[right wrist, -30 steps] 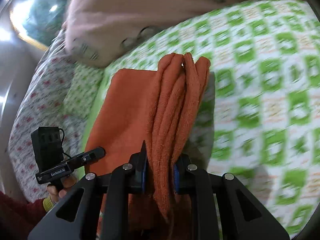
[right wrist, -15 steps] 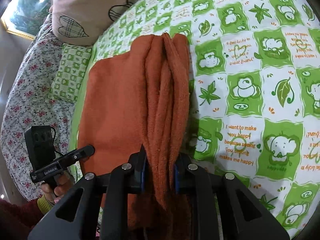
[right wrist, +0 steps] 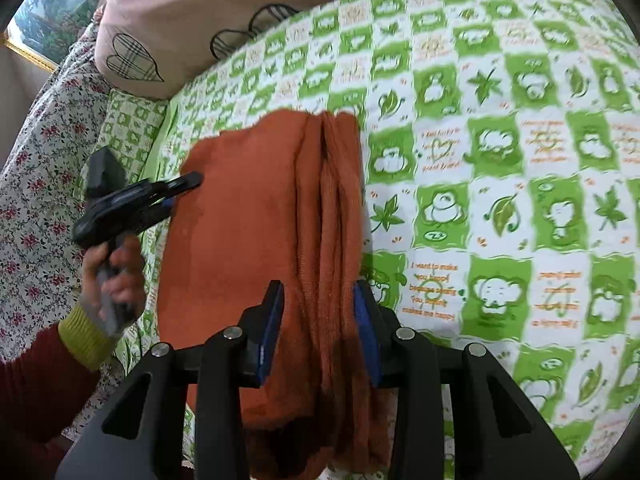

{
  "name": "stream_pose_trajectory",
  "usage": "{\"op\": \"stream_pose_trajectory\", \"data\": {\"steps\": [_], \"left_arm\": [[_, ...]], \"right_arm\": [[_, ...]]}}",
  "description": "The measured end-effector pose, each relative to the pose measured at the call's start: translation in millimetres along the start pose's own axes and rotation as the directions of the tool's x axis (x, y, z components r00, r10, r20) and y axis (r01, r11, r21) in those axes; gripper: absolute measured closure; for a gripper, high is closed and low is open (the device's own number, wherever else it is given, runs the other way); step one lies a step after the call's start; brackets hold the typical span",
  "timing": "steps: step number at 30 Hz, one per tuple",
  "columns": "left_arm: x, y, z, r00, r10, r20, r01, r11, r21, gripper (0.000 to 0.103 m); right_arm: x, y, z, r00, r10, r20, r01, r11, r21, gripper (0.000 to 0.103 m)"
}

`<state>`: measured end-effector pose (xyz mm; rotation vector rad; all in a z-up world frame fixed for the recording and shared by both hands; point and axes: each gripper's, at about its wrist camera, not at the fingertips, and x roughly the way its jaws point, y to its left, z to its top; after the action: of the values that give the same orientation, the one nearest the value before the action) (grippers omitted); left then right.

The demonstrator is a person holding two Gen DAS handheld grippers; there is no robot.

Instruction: Fold small clothes

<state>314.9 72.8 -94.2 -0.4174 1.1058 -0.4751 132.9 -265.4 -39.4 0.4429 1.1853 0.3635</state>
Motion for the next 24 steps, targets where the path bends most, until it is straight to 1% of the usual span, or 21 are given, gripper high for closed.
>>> {"op": "stream_pose_trajectory", "data": {"steps": [1, 2, 5, 7, 9, 10, 11, 12, 14, 17, 19, 20, 22, 24], "left_arm": [[1.3, -4.1, 6.0, 1.000, 0.009, 0.012, -0.009, 1.000, 0.017, 0.089], [0.5, -10.1, 12.1, 0.999, 0.018, 0.028, -0.019, 0.999, 0.040, 0.092], [-5.1, -25.5, 27.2, 0.997, 0.046, 0.064, -0.052, 0.994, 0.095, 0.092], [-7.9, -29.7, 31.3, 0.994, 0.085, 0.075, -0.093, 0.990, 0.110, 0.090], [-12.1, -29.3, 28.8, 0.991, 0.110, 0.071, -0.117, 0.988, 0.100, 0.081], [-15.2, -27.6, 25.7, 0.991, 0.113, 0.067, -0.119, 0.989, 0.091, 0.072], [-19.9, -26.0, 20.8, 0.991, 0.113, 0.070, -0.119, 0.989, 0.084, 0.069], [-25.7, -24.9, 14.1, 0.991, 0.115, 0.072, -0.120, 0.990, 0.080, 0.068], [-37.6, -22.8, -3.6, 0.990, 0.119, 0.072, -0.124, 0.990, 0.065, 0.063], [-54.6, -19.2, -35.9, 0.993, 0.101, 0.065, -0.103, 0.994, 0.037, 0.060], [-60.5, -19.1, -55.6, 0.994, 0.096, 0.049, -0.098, 0.995, 0.026, 0.059], [-63.2, -18.5, -70.1, 0.995, 0.094, 0.031, -0.094, 0.995, 0.017, 0.059], [-64.1, -17.9, -89.1, 0.996, 0.094, 0.006, -0.094, 0.995, 0.015, 0.058], [-64.1, -15.8, -108.0, 0.996, 0.092, -0.023, -0.092, 0.996, 0.007, 0.056]], "right_arm": [[-2.2, -0.3, -0.5, 1.000, -0.002, 0.005, 0.002, 1.000, 0.000, 0.066], [-5.8, -0.7, -1.4, 1.000, -0.004, 0.012, 0.004, 1.000, 0.001, 0.066], [-15.4, 1.2, -3.7, 0.999, -0.006, 0.034, 0.006, 1.000, 0.002, 0.066], [-19.3, 3.3, -4.5, 0.999, -0.001, 0.044, 0.001, 1.000, 0.001, 0.066], [-20.5, 7.6, -5.1, 0.999, 0.004, 0.050, -0.004, 1.000, -0.003, 0.066], [-20.8, 9.8, -4.9, 0.999, 0.008, 0.052, -0.008, 1.000, -0.006, 0.066], [-20.3, 12.3, -4.4, 0.999, 0.013, 0.052, -0.012, 1.000, -0.008, 0.066], [-20.1, 14.5, -3.9, 0.998, 0.017, 0.053, -0.016, 1.000, -0.013, 0.066], [-18.5, 21.4, -1.0, 0.998, 0.016, 0.059, -0.014, 0.999, -0.037, 0.066], [-9.9, 25.6, 6.7, 0.998, 0.016, 0.058, -0.013, 0.999, -0.044, 0.066], [-2.4, 26.3, 12.4, 0.998, 0.021, 0.054, -0.019, 0.999, -0.043, 0.066], [2.5, 27.2, 15.6, 0.998, 0.026, 0.049, -0.024, 0.999, -0.044, 0.066], [11.7, 29.1, 19.7, 0.999, 0.031, 0.036, -0.030, 0.999, -0.045, 0.067], [25.2, 30.0, 22.9, 1.000, 0.012, 0.010, -0.012, 0.999, -0.046, 0.067]]}}
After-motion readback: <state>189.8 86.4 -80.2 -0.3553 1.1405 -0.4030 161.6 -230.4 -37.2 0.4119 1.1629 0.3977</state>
